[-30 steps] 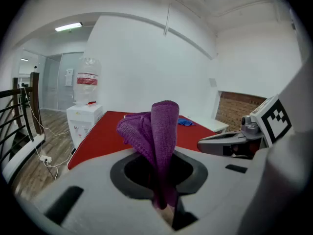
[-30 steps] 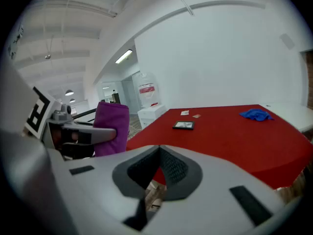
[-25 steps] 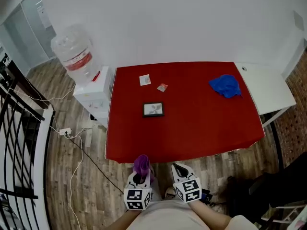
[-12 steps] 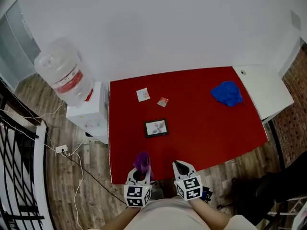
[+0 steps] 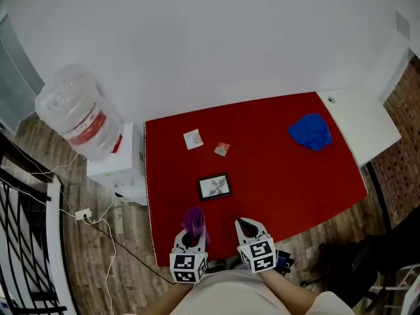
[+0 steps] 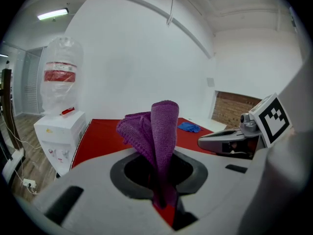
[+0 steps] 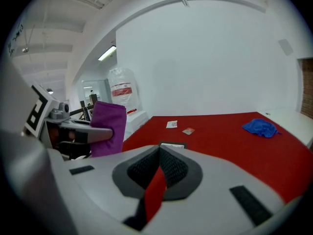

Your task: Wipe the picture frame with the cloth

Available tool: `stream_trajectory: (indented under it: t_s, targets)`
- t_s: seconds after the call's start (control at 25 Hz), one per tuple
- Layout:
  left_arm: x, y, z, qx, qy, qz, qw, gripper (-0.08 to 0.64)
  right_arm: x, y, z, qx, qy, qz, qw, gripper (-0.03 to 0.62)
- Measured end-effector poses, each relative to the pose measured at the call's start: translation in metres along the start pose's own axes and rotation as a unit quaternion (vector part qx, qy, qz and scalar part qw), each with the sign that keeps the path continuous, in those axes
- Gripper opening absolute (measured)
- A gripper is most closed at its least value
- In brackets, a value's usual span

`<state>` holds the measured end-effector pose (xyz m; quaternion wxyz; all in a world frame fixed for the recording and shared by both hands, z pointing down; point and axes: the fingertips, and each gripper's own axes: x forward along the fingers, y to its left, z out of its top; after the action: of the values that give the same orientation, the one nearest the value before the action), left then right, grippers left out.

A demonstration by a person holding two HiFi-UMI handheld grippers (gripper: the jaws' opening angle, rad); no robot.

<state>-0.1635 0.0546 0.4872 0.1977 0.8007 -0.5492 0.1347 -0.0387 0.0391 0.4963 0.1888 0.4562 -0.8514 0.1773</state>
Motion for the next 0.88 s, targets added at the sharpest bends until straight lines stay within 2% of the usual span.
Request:
stream_trajectory:
  t_s: [0.28, 0.68, 0.8, 0.88]
  targets:
    - [0.023, 0.007, 0.011, -0.008, -0.004, 0.018, 0.9998, 0.061, 0.017, -0.018, 0.012, -0.006, 0.004, 0.014, 1.0, 0.005]
    - [0.039, 0.006, 0.011, -0.003, 0.006, 0.02, 0.9998, 0.061, 0.031, -0.03, 0.011, -0.001, 0.01, 0.021, 1.0, 0.005]
    - [0.043, 0.009, 0.013, 0.017, 0.011, 0.018, 0.9996, 0.061, 0.033, -0.031, 0.011, 0.0, 0.011, 0.023, 1.0, 0.005]
    - [0.051, 0.011, 0.011, 0.056, 0.027, 0.009, 0.998, 0.061, 0.036, -0.032, 0.011, 0.001, 0.012, 0.024, 1.0, 0.005]
